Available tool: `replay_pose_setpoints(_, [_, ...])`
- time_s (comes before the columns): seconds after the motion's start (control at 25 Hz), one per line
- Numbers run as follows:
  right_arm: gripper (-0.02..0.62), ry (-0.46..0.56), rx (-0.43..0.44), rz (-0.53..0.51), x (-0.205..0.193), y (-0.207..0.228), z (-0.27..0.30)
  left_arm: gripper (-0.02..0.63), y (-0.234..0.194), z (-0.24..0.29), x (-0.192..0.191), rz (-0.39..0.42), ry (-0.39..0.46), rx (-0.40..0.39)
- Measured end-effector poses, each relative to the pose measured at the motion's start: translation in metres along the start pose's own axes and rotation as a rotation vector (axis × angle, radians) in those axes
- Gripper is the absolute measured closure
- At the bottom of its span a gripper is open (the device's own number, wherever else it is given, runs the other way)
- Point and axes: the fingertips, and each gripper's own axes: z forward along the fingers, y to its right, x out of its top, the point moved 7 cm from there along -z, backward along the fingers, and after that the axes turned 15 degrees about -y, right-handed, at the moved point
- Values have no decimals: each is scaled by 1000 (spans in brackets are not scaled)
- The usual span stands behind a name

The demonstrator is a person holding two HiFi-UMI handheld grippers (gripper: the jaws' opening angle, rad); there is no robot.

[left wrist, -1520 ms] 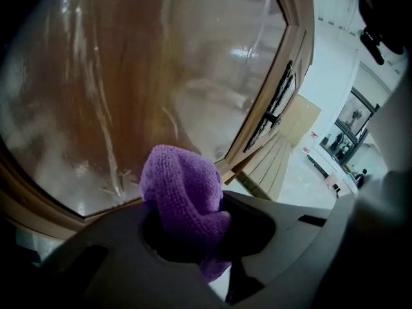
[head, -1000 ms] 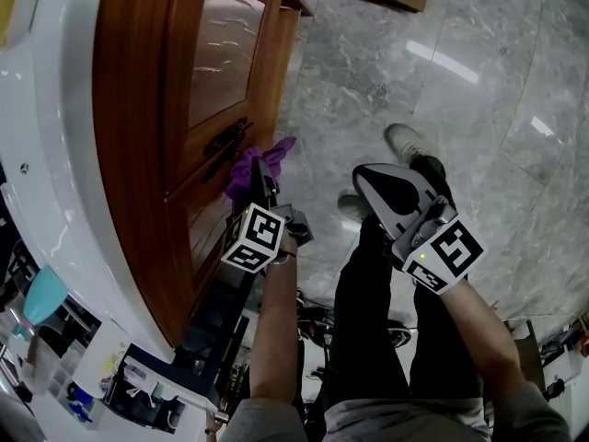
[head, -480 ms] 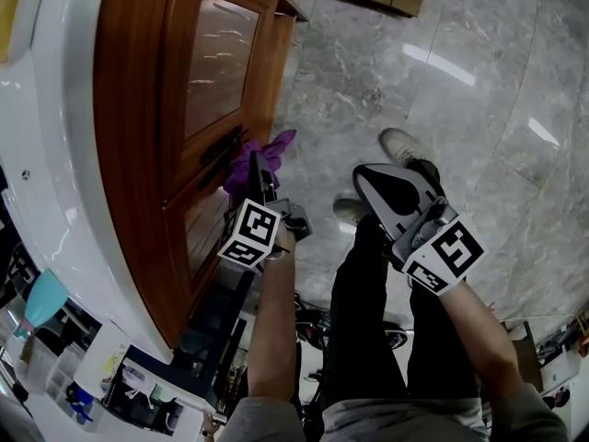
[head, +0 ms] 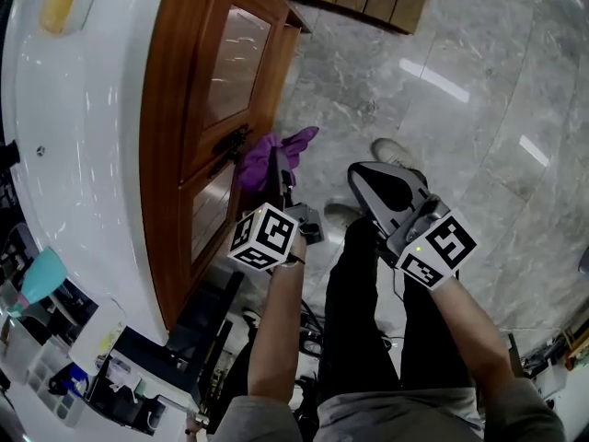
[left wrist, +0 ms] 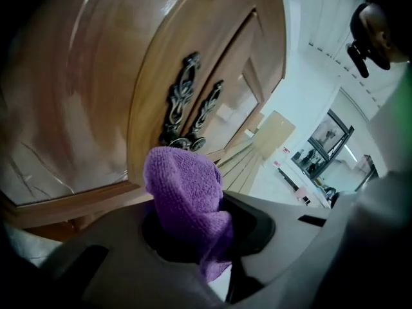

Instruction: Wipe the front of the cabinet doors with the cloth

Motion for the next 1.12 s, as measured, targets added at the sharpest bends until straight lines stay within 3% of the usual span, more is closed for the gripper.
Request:
replay_pose_setpoints(0.2, [586, -7, 4, -26, 22, -19, -13, 526, 38, -38, 5, 70, 14, -27])
replay_pose_setpoints(0.6, [586, -6, 47, -145, 88, -87, -60, 526, 112, -133, 47, 80, 168, -88])
replay_pose_setpoints(0.88, [586, 34, 58, -251, 141, -146, -100, 526, 184, -208, 84, 230, 286, -109])
replay_pose_setpoints(1.12, [586, 67, 66, -338, 180, -201, -135, 526, 226, -279, 106, 338, 363, -78])
